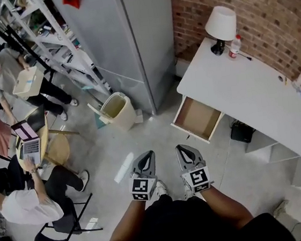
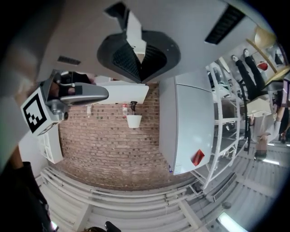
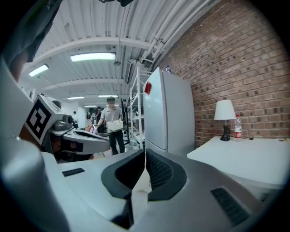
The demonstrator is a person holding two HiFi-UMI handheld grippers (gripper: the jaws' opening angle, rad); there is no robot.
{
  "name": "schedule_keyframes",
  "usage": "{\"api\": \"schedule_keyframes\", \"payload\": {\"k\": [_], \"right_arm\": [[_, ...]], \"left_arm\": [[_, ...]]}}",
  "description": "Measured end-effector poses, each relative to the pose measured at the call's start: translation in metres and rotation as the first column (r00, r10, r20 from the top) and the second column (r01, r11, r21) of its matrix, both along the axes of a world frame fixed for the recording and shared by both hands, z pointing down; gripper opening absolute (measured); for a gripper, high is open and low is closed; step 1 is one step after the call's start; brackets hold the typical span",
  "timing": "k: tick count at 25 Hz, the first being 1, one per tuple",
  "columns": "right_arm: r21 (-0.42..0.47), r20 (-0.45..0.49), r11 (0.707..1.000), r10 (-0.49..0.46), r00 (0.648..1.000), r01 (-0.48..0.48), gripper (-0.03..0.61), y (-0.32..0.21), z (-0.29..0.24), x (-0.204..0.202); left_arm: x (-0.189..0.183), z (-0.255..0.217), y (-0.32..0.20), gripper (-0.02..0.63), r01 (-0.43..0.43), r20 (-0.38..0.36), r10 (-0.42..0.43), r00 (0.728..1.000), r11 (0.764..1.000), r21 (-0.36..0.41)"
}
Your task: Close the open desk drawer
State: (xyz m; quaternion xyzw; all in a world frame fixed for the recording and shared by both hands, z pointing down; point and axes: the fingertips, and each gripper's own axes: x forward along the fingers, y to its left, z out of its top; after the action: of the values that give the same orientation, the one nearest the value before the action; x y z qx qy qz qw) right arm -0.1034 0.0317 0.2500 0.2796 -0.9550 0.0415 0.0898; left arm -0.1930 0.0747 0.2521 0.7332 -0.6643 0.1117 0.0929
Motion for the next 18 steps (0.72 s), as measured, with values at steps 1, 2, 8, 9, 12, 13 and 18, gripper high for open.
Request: {"api": "schedule_keyframes", "payload": {"k": [1,2,8,9,12,13,18], "right_arm": [[-0.001,-0.004,1.0,0.025,1.0,-0.025,0.029,-0.003,0.001,-0.001],[-0.003,-0.01,0.999,0.049,0.999,-0.049,0.029,-0.006,0.002,-0.002],[-0.018,-0.056,0.985,0.167,0.984,-0.169,0.029,-0.021,0.017,-0.008],[-0.017,-0.061,0.983,0.18,0.982,-0.182,0.029,-0.023,0.019,-0.009],[-0.03,-0.069,0.973,0.228,0.971,-0.23,0.029,-0.031,0.031,-0.009],[-0.036,-0.074,0.969,0.24,0.968,-0.244,0.029,-0.034,0.037,-0.008],[-0.053,-0.111,0.96,0.268,0.957,-0.275,0.029,-0.047,0.07,0.003]], "left_arm": [[-0.002,0.003,-0.004,0.008,-0.022,-0.005,0.022,1.0,1.0,-0.003],[-0.005,0.005,-0.009,0.006,-0.043,-0.01,0.043,0.999,0.999,-0.006],[-0.01,0.021,-0.038,0.008,-0.183,-0.048,0.182,0.982,0.983,-0.011],[-0.007,0.025,-0.041,0.007,-0.209,-0.053,0.207,0.977,0.978,-0.016],[-0.001,0.042,-0.048,0.008,-0.268,-0.061,0.265,0.962,0.962,-0.045],[0.0,0.048,-0.051,0.008,-0.277,-0.071,0.273,0.959,0.959,-0.054],[0.016,0.082,-0.072,0.006,-0.325,-0.111,0.315,0.943,0.941,-0.089]]}}
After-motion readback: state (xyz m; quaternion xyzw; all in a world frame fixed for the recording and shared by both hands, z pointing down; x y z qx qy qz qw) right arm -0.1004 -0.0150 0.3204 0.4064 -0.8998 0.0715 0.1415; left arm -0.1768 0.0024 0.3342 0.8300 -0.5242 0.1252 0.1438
